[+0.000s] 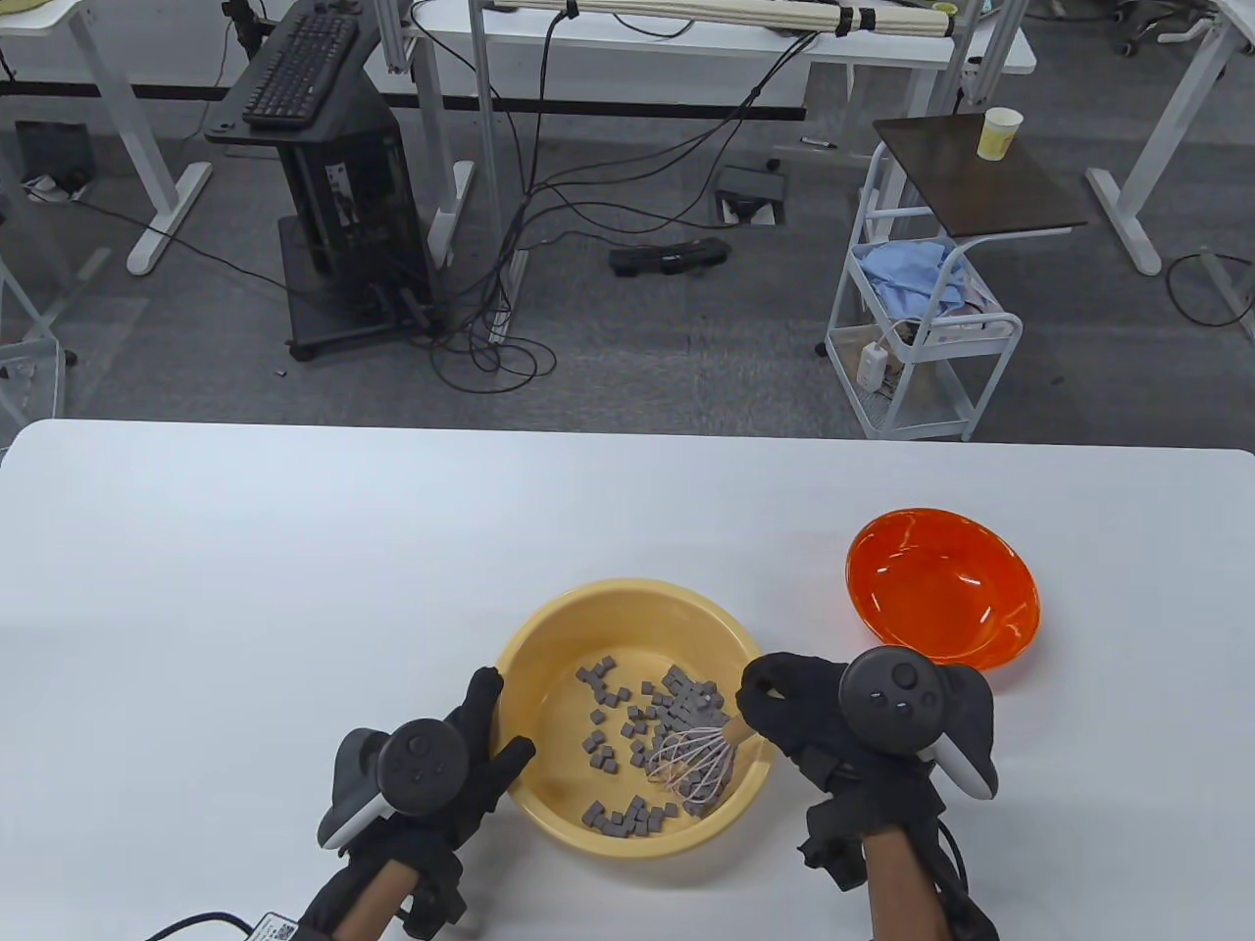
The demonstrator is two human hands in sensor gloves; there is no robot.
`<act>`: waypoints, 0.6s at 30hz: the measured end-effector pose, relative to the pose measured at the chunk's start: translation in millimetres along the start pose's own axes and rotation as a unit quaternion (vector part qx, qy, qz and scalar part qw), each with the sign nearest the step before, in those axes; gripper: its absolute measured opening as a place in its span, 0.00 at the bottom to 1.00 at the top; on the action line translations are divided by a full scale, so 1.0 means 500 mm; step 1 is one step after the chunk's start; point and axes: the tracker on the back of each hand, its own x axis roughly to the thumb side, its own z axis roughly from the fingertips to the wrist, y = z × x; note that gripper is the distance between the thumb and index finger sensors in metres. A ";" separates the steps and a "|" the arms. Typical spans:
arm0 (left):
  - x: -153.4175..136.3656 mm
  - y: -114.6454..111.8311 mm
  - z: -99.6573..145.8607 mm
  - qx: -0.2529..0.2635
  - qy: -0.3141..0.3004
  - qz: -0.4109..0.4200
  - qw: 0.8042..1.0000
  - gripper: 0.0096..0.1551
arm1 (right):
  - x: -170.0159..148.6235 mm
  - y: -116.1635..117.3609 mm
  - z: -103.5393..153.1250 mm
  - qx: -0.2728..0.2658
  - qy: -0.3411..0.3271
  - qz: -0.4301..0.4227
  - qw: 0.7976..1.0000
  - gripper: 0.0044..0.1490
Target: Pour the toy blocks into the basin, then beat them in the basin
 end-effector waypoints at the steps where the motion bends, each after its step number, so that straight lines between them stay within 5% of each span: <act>1: 0.001 0.000 0.000 -0.001 0.000 -0.003 1.000 0.46 | 0.003 0.000 0.001 -0.005 0.001 0.009 1.000 0.22; 18: 0.000 -0.003 0.000 0.000 -0.004 0.014 1.000 0.46 | 0.053 0.068 -0.005 -0.087 -0.035 0.121 0.988 0.26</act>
